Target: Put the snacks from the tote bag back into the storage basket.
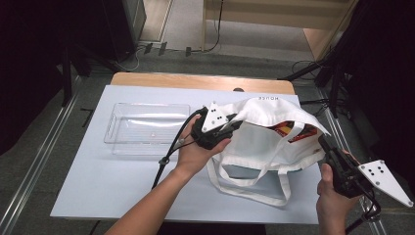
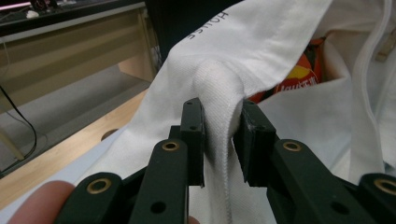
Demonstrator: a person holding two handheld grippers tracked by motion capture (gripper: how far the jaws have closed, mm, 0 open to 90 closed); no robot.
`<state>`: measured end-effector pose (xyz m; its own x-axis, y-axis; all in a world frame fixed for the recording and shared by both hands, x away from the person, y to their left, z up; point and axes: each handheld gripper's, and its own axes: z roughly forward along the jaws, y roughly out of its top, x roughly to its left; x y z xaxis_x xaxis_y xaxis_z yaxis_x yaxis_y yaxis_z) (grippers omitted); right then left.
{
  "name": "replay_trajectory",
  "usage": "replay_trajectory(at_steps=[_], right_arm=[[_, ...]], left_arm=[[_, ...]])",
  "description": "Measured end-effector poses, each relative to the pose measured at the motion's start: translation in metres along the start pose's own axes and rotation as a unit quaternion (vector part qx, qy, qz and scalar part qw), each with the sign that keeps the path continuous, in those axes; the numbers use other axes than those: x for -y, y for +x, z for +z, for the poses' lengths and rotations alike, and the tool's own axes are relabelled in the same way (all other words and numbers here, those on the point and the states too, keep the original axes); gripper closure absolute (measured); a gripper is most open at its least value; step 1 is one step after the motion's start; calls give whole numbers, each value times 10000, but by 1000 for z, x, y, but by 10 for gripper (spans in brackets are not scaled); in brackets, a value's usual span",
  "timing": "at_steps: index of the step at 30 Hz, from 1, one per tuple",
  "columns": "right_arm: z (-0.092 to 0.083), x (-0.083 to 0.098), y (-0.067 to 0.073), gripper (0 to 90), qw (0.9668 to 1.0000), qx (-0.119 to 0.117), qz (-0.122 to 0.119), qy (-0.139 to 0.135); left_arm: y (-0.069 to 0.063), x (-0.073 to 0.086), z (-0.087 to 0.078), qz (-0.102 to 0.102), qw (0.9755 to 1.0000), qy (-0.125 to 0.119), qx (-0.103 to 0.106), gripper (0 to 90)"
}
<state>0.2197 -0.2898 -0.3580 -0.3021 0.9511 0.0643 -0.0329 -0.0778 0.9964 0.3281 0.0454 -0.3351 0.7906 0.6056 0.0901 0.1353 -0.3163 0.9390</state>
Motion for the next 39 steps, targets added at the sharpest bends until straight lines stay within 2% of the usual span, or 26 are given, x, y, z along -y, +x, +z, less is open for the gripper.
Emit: replay_trajectory(at_steps=[5, 8, 10, 13, 15, 17, 18, 19, 20, 21, 23, 24, 25, 27, 28, 30, 32, 33, 35, 36, 39], right_arm=[[1, 0, 4, 900, 9999, -86, -39, 50], [3, 2, 7, 900, 9998, -131, -85, 85], [3, 2, 8, 900, 9998, -160, -79, 123], [4, 3, 10, 900, 9997, -152, -124, 131], [4, 3, 10, 900, 9997, -147, -137, 121], [5, 3, 11, 900, 9997, -152, -158, 124], [5, 3, 11, 900, 9997, -152, -148, 123], [5, 2, 12, 900, 9997, -149, -163, 105], [5, 2, 12, 900, 9997, -140, -167, 100], [4, 1, 13, 900, 9997, -129, -183, 63], [3, 1, 10, 900, 9998, -153, -90, 49], [3, 1, 8, 900, 9999, -163, -20, 40], [4, 2, 7, 900, 9999, -159, 34, 52], [5, 4, 7, 900, 9998, -136, 18, 125], [6, 5, 8, 900, 9998, -126, 7, 141], [8, 6, 10, 900, 9998, -139, -6, 160], [8, 6, 11, 900, 9998, -120, -35, 158], [7, 5, 10, 900, 9998, -122, -20, 148], [7, 5, 8, 900, 9998, -118, -2, 131], [7, 5, 8, 900, 9998, -110, -3, 149], [8, 6, 7, 900, 9998, -69, -34, 184]], left_arm=[[13, -8, 17, -310, 9995, -80, 15, 753], [22, -10, 35, -578, 9983, -1, -48, 751], [29, -7, 43, -792, 9968, 12, -113, 744], [37, -1, 51, -1071, 9942, 62, -51, 729], [38, -1, 53, -1056, 9943, 94, -116, 720], [38, -2, 54, -1024, 9944, 55, -273, 720], [37, -4, 52, -996, 9941, -102, -428, 723], [37, -5, 52, -1029, 9935, -175, -451, 728], [36, -7, 50, -1039, 9927, -360, -505, 733], [36, -9, 49, -997, 9923, -462, -578, 737], [37, -10, 51, -1070, 9902, -587, -675, 746], [40, -9, 55, -1131, 9895, -575, -694, 748], [42, -9, 60, -1182, 9892, -504, -704, 748], [44, -9, 74, -1297, 9893, -202, -632, 748], [43, -8, 81, -1272, 9898, -24, -646, 749], [40, -5, 89, -1232, 9902, 119, -653, 752], [38, 1, 98, -1317, 9893, 390, -487, 753], [37, 6, 104, -1323, 9887, 606, -361, 754], [33, 17, 114, -1184, 9876, 1017, -187, 757], [30, 24, 118, -1156, 9860, 1202, -65, 756], [26, 37, 120, -1198, 9842, 1305, 34, 754]])
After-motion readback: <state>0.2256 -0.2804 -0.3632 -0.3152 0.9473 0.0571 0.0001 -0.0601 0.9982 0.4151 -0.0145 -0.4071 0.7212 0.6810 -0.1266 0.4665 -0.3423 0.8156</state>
